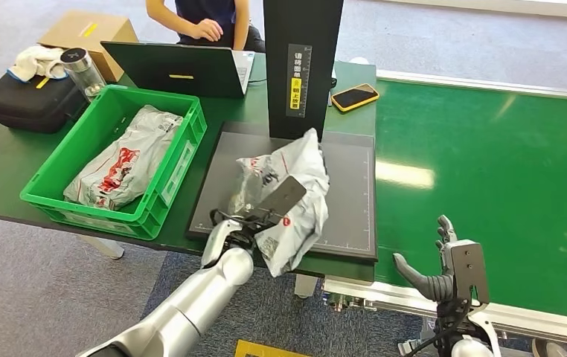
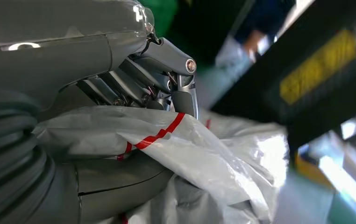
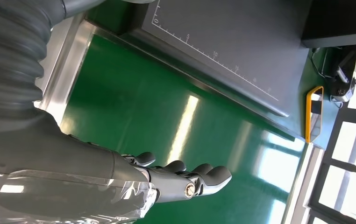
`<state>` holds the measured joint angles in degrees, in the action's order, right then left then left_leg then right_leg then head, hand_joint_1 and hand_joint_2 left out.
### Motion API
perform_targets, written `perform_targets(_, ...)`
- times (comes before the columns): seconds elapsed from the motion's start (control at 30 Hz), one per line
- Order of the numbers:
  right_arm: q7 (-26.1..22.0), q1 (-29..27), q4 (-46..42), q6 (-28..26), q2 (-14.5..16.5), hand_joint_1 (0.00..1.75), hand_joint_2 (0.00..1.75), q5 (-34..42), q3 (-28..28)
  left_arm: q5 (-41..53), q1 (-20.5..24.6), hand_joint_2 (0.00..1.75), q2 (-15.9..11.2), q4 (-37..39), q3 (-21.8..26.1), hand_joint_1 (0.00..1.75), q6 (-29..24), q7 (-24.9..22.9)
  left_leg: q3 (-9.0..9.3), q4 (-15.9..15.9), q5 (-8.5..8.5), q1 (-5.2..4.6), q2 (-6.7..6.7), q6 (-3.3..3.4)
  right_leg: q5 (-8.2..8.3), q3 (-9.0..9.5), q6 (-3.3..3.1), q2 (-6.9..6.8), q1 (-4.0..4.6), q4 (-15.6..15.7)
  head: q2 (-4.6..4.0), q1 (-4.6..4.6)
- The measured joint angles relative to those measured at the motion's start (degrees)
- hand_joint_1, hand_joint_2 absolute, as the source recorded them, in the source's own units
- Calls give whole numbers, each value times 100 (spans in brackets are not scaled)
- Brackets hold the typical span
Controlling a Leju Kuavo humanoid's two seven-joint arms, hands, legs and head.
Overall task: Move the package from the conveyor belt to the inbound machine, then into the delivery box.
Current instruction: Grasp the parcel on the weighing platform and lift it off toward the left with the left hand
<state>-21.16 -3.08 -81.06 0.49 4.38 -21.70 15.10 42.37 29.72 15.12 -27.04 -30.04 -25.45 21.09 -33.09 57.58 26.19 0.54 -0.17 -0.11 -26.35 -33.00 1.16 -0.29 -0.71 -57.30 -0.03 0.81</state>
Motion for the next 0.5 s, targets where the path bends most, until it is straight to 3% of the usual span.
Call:
perform_targets(0.17,-10,-85,-103,49,0,0,175,87,103,880,-238,175,-301,-1008,423,175,-940,-223,-2,0,0,1,0,0,-1,-3,0,0,1,-1,-1,-1)
perform_targets(0.5,-56,-416,-505,226,87,0,175,190,457,1951,-697,175,-871,-2825,1162,175,-1135,-544,-6,0,0,0,0,0,-2,-3,1,-2,0,0,1,0)
